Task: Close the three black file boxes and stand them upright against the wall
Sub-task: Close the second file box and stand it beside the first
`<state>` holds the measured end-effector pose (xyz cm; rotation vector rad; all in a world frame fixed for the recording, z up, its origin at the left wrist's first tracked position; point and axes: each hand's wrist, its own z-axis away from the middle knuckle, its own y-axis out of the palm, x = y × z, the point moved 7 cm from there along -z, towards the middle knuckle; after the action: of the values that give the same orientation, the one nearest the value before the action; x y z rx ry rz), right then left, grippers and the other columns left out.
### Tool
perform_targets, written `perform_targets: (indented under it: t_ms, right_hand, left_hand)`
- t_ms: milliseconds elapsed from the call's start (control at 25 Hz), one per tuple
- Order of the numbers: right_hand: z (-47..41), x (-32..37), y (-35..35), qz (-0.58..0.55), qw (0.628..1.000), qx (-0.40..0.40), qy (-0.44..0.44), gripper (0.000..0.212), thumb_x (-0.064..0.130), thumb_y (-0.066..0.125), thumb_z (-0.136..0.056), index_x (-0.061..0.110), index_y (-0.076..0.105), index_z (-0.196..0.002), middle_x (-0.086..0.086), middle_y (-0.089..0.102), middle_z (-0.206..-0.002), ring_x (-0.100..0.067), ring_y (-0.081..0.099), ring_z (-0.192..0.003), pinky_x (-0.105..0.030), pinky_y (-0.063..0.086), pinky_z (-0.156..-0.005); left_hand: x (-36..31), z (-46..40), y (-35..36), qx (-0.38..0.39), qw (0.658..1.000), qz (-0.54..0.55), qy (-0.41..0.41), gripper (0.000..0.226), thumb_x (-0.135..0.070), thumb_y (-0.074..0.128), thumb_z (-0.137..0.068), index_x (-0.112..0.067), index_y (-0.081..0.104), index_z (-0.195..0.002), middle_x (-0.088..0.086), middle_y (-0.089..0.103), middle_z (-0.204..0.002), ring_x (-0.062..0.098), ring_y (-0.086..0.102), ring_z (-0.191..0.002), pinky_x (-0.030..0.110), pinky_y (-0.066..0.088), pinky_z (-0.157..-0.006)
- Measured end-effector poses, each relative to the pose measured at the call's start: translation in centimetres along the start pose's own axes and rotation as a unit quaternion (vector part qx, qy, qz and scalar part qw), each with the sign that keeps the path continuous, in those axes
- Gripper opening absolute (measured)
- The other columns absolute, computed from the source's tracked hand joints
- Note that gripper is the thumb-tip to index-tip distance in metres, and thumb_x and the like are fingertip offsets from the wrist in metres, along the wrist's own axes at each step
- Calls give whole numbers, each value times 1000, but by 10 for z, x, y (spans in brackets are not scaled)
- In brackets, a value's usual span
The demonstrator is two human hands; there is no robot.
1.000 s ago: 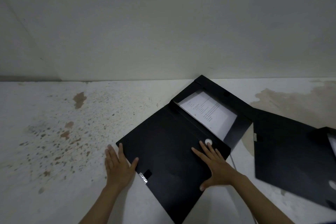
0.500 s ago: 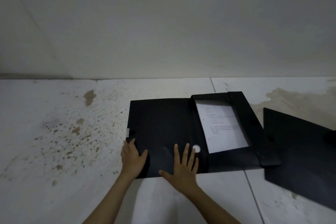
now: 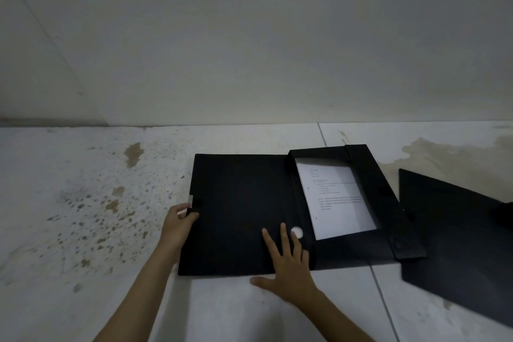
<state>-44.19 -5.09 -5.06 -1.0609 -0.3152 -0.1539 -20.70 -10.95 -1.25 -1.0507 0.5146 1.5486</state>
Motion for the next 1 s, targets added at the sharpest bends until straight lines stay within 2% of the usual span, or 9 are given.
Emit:
perform_targets:
  t_ms: [80, 200, 360, 480, 600, 680, 800, 920, 1000]
  right_hand:
    - [3, 2, -7, -45, 999, -9, -3, 99, 63, 54, -75, 40, -15, -142, -5, -25, -154, -32, -14, -143, -53, 5, -114]
    - [13, 8, -28, -176, 983, -24, -35, 90, 43, 62, -78, 49, -2, -140, 6, -6, -157, -21, -3, -145, -52, 9, -114]
    - [42, 10, -71, -409, 902, -109, -85, 81, 10, 57, -85, 67, 13, -123, 33, 26, -135, 2, 33, -130, -29, 29, -112]
    - [67, -9, -100, -470, 845, -246, -68, 83, 6, 58, -86, 75, 22, -114, 24, 42, -132, 5, 55, -110, -23, 51, -91]
    - [91, -43, -127, -521, 761, -387, -17, 83, -3, 57, -83, 64, 26, -119, 33, 37, -121, 19, 54, -99, -7, 51, -72]
    - [104, -74, -141, -538, 702, -466, 28, 70, -2, 57, -83, 43, 29, -130, 26, 40, -121, 13, 55, -100, -9, 50, -69]
    - [114, -127, -144, -544, 656, -511, 108, 59, 2, 58, -85, 19, 32, -135, 4, 45, -125, -8, 50, -108, -16, 43, -82]
    - [108, -177, -126, -547, 654, -493, 176, 61, 3, 62, -83, 13, 32, -135, -11, 46, -134, -23, 47, -119, -31, 40, -95]
    - [99, -205, -111, -536, 667, -461, 234, 70, 4, 65, -80, 12, 27, -138, -15, 39, -141, -30, 42, -126, -37, 39, -100]
  left_hand:
    - [-24, 12, -3, 48, 998, 34, 29, 31, -14, 51, -91, -17, 48, -122, 17, 58, -123, 19, 57, -86, 28, 47, -69]
    - [-67, 41, 4, 116, 983, 101, 100, 32, -29, 43, -94, -29, 47, -125, 4, 60, -119, 17, 60, -94, 30, 48, -74]
    - [-118, 87, 61, 237, 943, 57, 229, 38, -44, 27, -96, -38, 51, -125, -17, 58, -128, 6, 59, -112, 27, 48, -90]
    - [-117, 105, 124, 297, 913, -49, 277, 38, -48, 25, -94, -47, 45, -126, -25, 44, -137, 0, 46, -126, 23, 40, -101]
    - [-85, 110, 182, 358, 876, -156, 282, 40, -40, 27, -98, -46, 31, -137, -21, 27, -149, -2, 24, -135, 24, 21, -113]
    - [-60, 109, 209, 382, 835, -257, 300, 46, -39, 28, -98, -43, 18, -143, -16, 10, -157, 4, 13, -142, 29, 12, -119]
    - [-24, 99, 231, 394, 760, -414, 309, 52, -42, 26, -97, -39, 5, -145, -11, -8, -159, 14, -2, -147, 39, 6, -122]
    - [-5, 89, 237, 377, 687, -526, 329, 55, -40, 27, -97, -35, 1, -147, -8, -13, -158, 15, -11, -147, 46, 6, -121]
    - [-1, 85, 236, 360, 657, -565, 347, 56, -39, 27, -98, -35, 1, -147, -9, -13, -158, 13, -13, -146, 48, 3, -119]
